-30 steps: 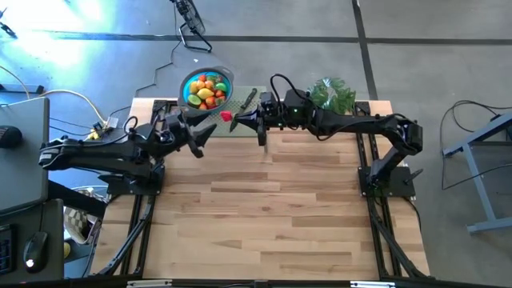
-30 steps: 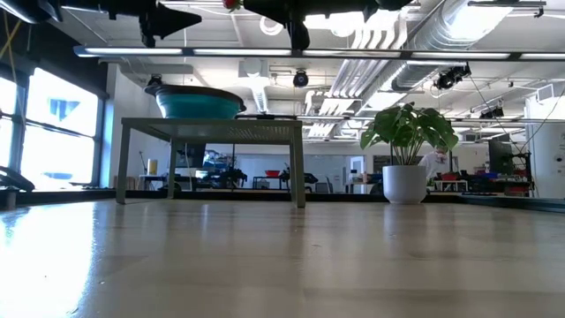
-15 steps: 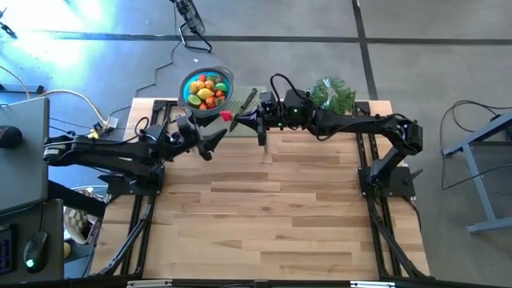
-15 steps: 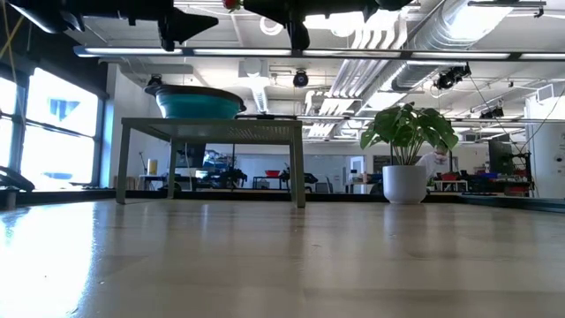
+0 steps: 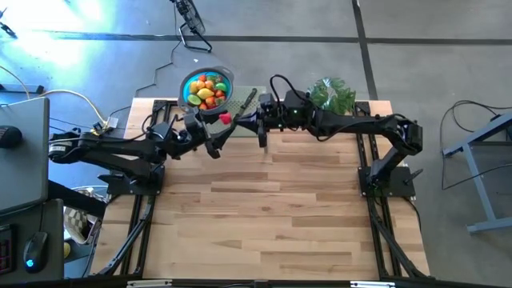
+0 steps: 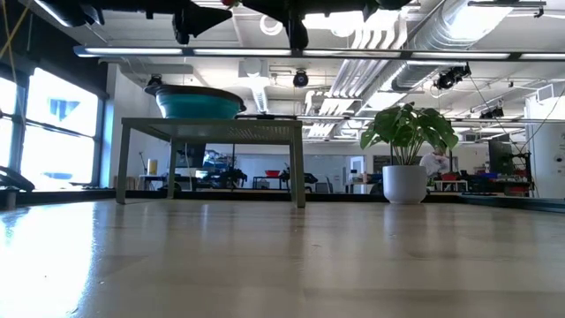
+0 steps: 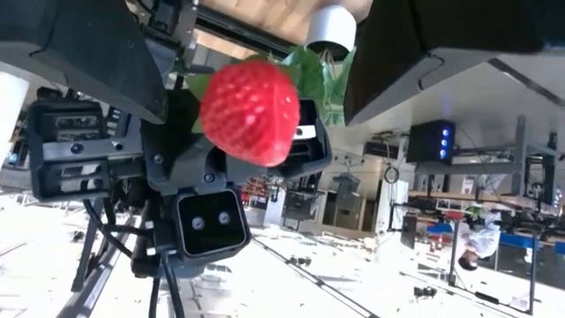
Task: Pick & Place Fruit
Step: Put the strawberry into the strainer bowl on the shelf
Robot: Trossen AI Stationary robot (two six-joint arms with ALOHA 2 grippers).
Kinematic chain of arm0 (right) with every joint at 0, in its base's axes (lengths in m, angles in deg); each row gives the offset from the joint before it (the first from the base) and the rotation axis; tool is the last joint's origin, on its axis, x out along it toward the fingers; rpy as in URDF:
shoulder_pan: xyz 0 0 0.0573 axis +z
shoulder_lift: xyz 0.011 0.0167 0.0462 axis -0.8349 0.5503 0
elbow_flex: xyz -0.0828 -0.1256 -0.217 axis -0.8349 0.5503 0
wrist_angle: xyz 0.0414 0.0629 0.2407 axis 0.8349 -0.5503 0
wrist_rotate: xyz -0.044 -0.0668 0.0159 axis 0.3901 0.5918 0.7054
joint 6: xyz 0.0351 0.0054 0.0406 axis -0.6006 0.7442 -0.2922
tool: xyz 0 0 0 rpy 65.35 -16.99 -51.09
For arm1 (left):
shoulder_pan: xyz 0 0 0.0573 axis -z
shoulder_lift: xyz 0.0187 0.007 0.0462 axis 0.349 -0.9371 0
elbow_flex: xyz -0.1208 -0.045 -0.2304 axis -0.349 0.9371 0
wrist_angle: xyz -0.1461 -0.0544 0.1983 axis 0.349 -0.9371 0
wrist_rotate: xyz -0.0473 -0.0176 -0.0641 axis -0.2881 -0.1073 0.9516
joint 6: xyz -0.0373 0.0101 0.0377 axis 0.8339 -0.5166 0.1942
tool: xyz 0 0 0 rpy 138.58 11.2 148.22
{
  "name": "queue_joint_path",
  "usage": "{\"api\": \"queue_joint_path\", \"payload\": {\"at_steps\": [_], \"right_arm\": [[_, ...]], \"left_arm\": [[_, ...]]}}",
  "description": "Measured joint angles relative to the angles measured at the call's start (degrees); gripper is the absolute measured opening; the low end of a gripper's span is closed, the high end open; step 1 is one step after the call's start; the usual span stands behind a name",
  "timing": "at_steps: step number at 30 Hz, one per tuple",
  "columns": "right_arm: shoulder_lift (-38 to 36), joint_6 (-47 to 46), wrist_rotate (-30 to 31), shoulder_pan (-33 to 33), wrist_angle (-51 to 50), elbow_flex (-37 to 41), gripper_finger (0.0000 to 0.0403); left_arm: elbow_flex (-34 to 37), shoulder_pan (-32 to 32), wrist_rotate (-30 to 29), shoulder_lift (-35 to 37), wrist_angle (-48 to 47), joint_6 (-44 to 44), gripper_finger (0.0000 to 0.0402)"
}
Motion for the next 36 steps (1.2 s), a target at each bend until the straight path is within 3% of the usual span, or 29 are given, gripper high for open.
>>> {"api": "queue_joint_path", "payload": {"at_steps": [9, 36], "right_arm": [[-0.01, 0.11, 0.02, 0.10, -0.98, 0.02, 0.0003], [-0.02, 0.56, 1.78, 0.08, -1.17, 0.02, 0.0003]], "left_arm": [[-0.10, 0.00, 0.00, -0.20, 1.54, 0.41, 0.0330], [-0.10, 0.00, 1.24, -0.20, 1.50, 1.06, 0.0176]]}}
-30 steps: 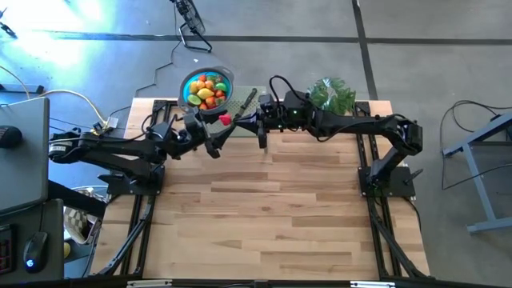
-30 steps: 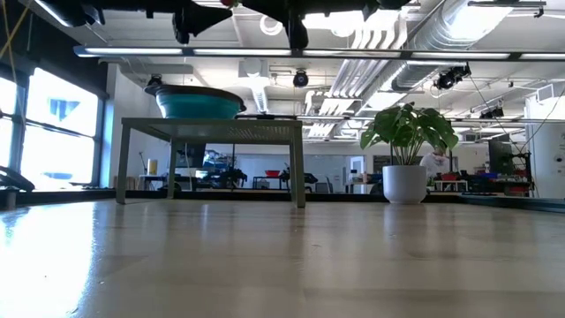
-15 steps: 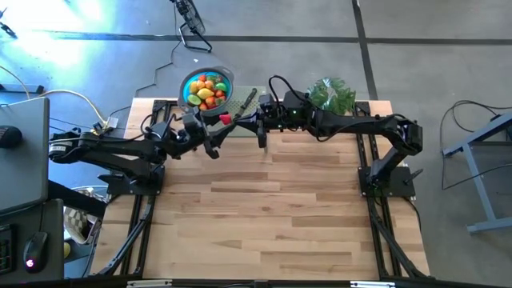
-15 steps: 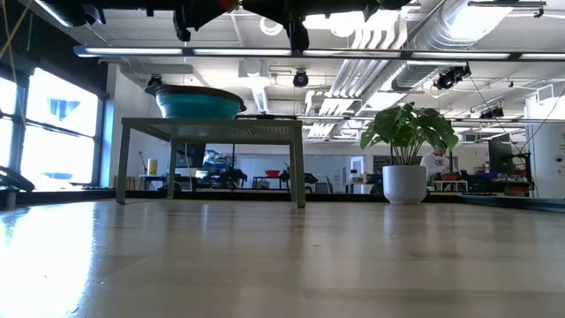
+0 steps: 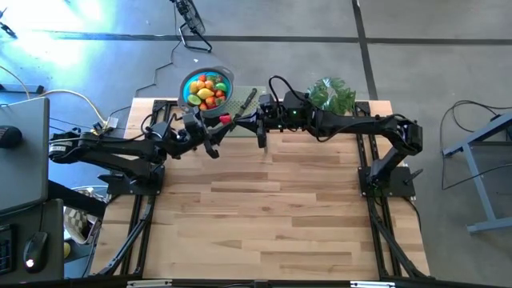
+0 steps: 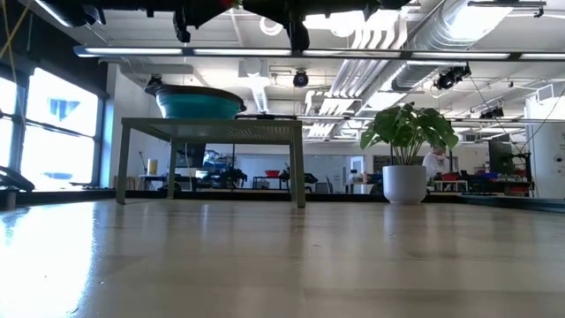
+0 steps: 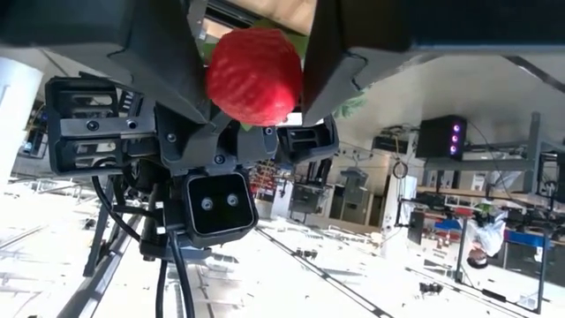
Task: Pick & Place Fruit
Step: Put the strawberry into the strainer bowl on the shelf
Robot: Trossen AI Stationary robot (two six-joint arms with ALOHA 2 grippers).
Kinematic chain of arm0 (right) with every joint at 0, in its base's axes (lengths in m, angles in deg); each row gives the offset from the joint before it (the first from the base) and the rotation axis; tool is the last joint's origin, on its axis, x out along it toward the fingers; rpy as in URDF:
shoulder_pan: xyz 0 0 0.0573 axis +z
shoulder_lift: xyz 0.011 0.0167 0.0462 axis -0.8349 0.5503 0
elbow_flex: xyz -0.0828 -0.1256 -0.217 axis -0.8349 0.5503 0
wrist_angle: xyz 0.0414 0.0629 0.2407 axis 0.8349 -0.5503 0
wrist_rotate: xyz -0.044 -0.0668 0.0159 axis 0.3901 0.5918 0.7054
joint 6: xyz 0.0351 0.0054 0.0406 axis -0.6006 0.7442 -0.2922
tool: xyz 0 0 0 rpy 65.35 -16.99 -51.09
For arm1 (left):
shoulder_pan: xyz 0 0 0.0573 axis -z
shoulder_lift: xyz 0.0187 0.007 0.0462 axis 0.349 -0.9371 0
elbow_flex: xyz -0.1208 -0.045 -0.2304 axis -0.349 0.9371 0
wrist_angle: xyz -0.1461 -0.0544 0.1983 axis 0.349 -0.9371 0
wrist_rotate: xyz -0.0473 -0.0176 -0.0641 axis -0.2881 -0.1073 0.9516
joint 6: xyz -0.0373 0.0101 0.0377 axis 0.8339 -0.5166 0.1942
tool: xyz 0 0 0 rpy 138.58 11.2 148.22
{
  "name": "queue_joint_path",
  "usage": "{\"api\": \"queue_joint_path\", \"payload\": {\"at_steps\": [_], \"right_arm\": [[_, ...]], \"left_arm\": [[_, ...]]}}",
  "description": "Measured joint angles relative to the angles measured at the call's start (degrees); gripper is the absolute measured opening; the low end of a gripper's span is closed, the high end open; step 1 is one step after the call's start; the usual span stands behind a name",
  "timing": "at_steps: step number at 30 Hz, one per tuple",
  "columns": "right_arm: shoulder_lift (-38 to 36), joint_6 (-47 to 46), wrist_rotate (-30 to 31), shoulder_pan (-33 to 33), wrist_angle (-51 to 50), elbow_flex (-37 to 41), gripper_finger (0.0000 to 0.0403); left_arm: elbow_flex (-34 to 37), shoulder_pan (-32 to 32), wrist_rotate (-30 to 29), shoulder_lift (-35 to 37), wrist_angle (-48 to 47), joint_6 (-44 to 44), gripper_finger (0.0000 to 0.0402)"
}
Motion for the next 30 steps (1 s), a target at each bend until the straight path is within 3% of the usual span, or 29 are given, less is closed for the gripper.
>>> {"api": "queue_joint_path", "payload": {"at_steps": [8, 19, 24, 30], "right_arm": [[0.00, 0.01, 0.07, -0.02, 0.12, 0.00, 0.0003], [0.00, 3.01, -0.06, -0.04, 0.79, 0.02, 0.0017], [0.00, 6.88, -2.38, -0.07, 0.98, 0.02, 0.0074], [0.00, 6.93, -3.52, -0.04, 0.79, 0.02, 0.0199]], "left_arm": [[0.00, 0.00, 0.01, 0.00, -0.02, 0.02, 0.0145], [0.00, 0.00, 0.06, 0.02, 0.02, 0.04, 0.0149], [0.00, 0.00, 0.18, 0.00, -0.03, 0.07, 0.0149], [0.00, 0.00, -0.08, 0.02, -0.02, 0.00, 0.0150]]}}
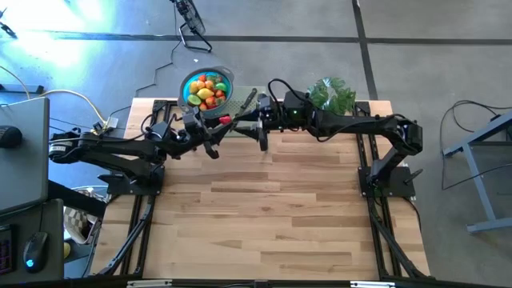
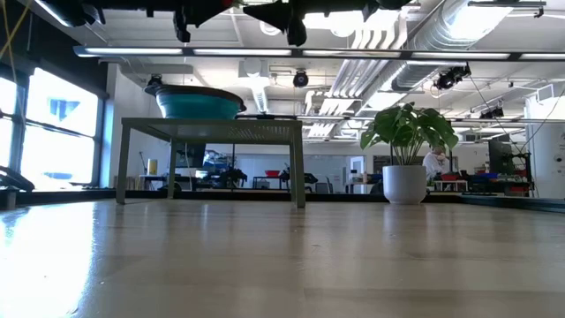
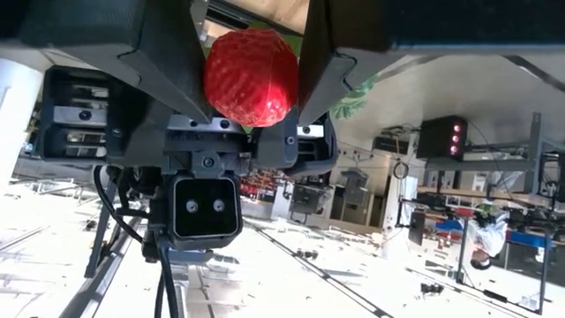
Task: Pick & Place Fruit
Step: Put the strawberry into the strainer bowl on the shelf
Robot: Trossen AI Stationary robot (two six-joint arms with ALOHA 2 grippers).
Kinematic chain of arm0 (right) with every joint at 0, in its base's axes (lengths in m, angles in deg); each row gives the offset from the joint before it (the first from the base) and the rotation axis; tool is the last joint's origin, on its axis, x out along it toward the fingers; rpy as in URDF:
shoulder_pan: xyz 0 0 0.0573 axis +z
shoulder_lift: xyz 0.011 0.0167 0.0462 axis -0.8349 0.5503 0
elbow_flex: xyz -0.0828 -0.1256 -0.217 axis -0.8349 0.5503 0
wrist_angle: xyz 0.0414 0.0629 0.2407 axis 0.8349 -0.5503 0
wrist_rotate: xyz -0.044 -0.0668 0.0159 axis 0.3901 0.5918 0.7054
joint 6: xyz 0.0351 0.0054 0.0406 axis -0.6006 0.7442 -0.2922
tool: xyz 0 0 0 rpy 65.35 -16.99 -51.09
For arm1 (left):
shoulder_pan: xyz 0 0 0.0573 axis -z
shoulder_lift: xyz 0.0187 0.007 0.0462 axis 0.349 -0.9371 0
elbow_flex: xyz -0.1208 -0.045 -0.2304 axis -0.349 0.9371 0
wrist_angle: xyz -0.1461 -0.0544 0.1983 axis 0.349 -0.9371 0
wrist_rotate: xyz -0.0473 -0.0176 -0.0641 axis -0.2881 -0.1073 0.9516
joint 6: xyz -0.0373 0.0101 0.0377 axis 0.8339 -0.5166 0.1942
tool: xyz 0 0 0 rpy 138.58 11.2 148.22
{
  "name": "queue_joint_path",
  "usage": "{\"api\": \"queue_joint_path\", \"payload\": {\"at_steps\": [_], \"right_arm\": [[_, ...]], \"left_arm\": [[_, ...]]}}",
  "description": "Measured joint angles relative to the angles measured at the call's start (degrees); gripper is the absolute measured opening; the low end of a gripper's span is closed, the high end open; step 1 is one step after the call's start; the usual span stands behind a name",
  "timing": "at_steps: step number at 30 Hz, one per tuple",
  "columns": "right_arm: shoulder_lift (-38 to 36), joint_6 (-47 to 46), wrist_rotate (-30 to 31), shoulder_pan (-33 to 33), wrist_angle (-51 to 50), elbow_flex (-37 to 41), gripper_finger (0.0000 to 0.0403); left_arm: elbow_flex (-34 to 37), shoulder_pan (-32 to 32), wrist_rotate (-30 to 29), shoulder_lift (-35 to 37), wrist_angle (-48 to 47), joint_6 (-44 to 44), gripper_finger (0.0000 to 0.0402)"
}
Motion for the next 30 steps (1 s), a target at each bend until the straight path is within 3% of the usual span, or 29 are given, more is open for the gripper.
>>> {"api": "queue_joint_path", "payload": {"at_steps": [6, 11, 18, 24, 30], "right_arm": [[-1.20, -0.95, 5.61, -0.26, -3.03, 0.00, 0.0315], [-2.45, 0.05, 11.10, -0.68, -9.72, 0.00, 0.0362], [-3.15, -0.03, 12.26, -0.75, -15.25, 0.02, 0.0365], [-3.10, -0.08, 12.39, -0.48, -17.17, 0.02, 0.0354], [-3.10, -2.62, 12.64, -0.48, -19.44, 0.00, 0.0353]], "left_arm": [[0.00, -0.02, -3.20, 2.32, -0.01, -2.68, 0.0150], [0.00, -0.42, -7.88, 5.95, -1.21, -5.66, 0.0150], [-0.02, -8.75, -7.10, 10.26, -9.70, -0.95, 0.0150], [0.00, -18.70, -1.93, 10.77, -13.58, 2.90, 0.0150], [-0.06, -26.97, -1.47, 10.75, -19.03, 7.07, 0.0150]]}}
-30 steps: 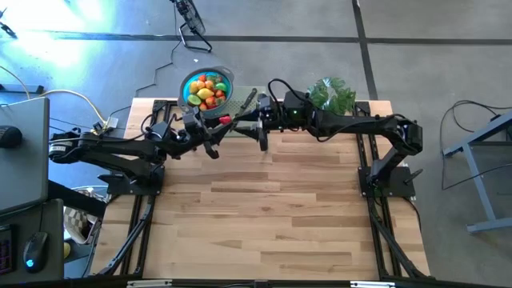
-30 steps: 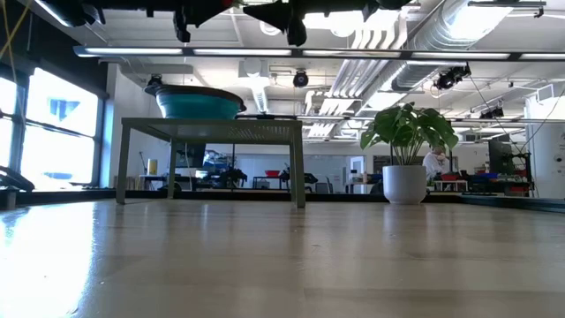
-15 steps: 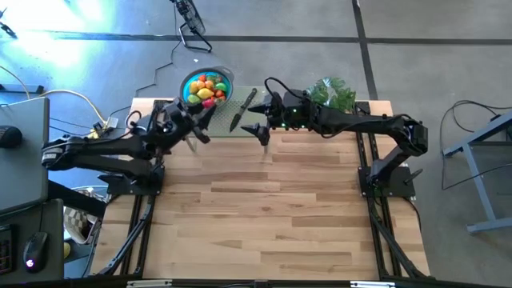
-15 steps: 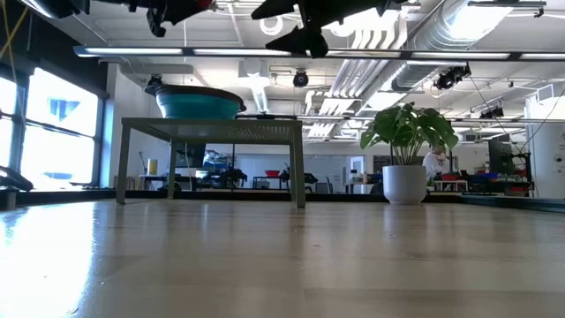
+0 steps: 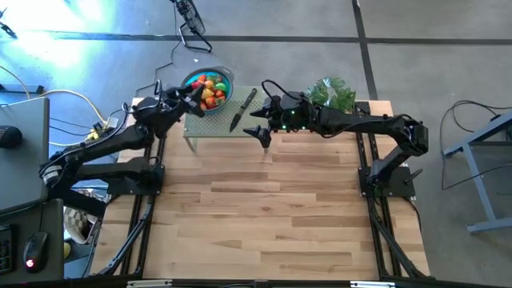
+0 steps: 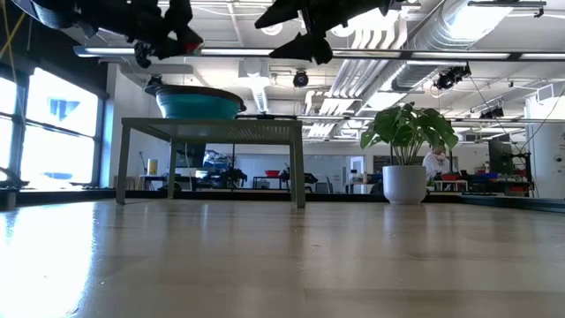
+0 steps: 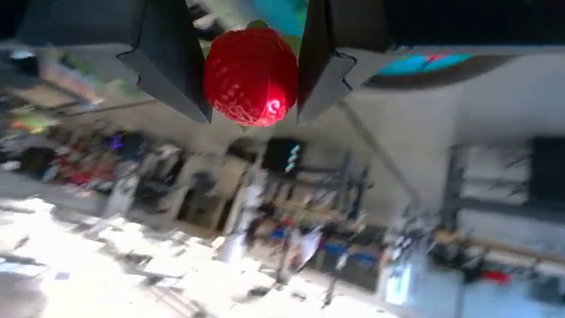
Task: Pick & Place Fruit
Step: Put the strawberry into the strainer bowl on the shelf
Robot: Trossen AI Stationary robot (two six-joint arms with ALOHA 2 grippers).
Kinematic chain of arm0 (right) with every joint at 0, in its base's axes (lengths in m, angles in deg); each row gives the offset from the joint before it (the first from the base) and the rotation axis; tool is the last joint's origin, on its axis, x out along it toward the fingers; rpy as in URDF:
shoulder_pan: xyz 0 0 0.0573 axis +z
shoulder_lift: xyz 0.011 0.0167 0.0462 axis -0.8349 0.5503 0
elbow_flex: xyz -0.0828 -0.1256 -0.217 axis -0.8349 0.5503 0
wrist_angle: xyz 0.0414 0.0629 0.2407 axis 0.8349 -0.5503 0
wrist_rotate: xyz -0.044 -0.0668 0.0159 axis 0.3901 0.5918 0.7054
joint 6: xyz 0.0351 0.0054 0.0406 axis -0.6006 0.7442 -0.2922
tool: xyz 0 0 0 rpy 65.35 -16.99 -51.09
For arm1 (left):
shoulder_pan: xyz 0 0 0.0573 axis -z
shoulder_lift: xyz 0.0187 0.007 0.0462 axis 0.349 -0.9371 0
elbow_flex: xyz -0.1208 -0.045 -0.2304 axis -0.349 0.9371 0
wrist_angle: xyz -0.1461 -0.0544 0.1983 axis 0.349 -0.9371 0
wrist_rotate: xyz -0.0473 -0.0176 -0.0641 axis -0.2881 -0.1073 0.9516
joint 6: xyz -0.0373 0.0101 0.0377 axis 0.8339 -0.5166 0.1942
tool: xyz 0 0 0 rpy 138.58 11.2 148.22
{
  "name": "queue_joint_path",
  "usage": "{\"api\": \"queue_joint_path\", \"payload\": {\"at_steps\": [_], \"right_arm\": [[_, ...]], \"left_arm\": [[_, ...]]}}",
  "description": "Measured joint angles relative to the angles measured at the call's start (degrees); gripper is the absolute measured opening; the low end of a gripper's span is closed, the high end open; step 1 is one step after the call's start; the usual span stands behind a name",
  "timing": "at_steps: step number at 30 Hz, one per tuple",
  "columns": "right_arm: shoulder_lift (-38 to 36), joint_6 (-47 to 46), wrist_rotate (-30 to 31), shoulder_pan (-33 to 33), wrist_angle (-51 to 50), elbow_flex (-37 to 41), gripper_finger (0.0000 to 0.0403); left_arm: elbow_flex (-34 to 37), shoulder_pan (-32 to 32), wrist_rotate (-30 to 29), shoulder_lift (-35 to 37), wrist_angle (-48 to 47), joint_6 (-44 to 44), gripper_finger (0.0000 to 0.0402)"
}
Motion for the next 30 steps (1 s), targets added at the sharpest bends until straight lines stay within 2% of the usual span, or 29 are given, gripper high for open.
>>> {"api": "queue_joint_path", "payload": {"at_steps": [3, 8, 11, 15, 21, 30], "right_arm": [[0.00, -0.21, 0.34, 0.00, -0.39, 0.00, 0.0353], [0.00, -0.28, 1.92, 0.00, -0.43, 0.00, 0.0352], [0.00, -0.30, 2.98, 0.00, -0.41, 0.00, 0.0352], [0.02, -0.30, 3.42, 0.00, -0.39, 0.00, 0.0352], [0.04, -0.30, 3.42, -0.02, -0.39, 0.00, 0.0352], [0.04, -0.34, 3.42, -0.02, -0.37, 0.00, 0.0352]], "left_arm": [[-1.95, -3.22, 0.02, -0.04, -6.76, 1.32, 0.0150], [-8.41, -6.64, -0.02, -1.24, -24.30, 1.34, 0.0150], [-11.40, -7.19, 0.02, -2.18, -29.78, 1.34, 0.0150], [-13.97, -7.16, 0.36, -2.90, -34.88, 1.63, 0.0150], [-14.63, -7.15, 7.11, -3.51, -38.61, 6.27, 0.0150], [-14.65, -7.11, 9.25, -7.43, -42.67, 10.81, 0.0150]]}}
